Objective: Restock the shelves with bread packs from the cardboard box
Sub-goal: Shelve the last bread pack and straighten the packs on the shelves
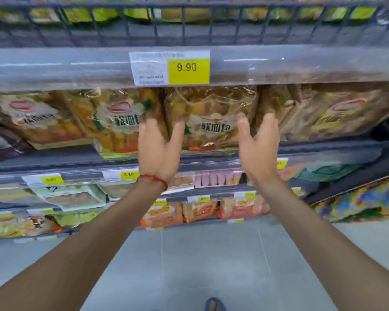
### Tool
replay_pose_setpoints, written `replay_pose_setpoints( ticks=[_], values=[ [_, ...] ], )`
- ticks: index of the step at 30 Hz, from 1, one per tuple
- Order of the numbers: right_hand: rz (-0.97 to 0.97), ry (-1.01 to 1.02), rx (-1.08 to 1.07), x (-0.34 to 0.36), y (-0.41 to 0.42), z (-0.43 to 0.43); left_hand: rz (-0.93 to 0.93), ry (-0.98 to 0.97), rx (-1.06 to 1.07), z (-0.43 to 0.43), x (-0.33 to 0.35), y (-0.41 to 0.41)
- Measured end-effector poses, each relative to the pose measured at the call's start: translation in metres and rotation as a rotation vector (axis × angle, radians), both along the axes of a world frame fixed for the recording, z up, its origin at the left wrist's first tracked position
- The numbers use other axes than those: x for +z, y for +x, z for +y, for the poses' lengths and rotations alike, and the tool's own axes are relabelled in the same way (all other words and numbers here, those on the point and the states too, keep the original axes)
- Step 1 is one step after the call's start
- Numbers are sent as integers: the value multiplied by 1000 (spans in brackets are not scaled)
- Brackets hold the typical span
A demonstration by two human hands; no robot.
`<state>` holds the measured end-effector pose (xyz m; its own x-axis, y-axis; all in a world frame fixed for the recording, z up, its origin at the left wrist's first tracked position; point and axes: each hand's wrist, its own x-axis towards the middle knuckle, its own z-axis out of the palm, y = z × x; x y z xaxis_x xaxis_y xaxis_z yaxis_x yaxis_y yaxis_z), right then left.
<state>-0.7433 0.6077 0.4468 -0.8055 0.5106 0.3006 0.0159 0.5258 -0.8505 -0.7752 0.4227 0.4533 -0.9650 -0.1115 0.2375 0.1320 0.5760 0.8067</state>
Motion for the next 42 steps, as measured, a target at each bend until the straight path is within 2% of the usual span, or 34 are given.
replay_pose_setpoints(
  ticks=[5, 13, 18, 22, 25, 30, 34, 38, 42],
  values=[
    [83, 0, -7, -1, -17, 12, 156, 194, 66, 16, 5, -18],
    [131, 49, -2, -4, -27, 20, 174, 128, 78, 11, -2, -32],
    [164, -49, 31, -5, -20, 21, 182, 208, 70, 16, -2, -26],
    [-25, -73, 144, -26, -7, 29, 112, 307, 58, 19, -20, -6],
    [-119, -12, 191, -41, -12, 35, 57, 244, 59, 21, -38, -4],
    [-52, 57, 112, -43, -24, 37, 97, 99, 173, 24, -41, -14],
    [-42, 76, 87, -49, -22, 38, 87, 82, 166, 21, -48, -15],
    [-136, 11, 143, -54, -14, 41, 32, 107, 106, 13, -60, -8],
    [-65, -99, 49, -53, 9, 28, 34, 121, 51, 5, -58, 2]
  ],
)
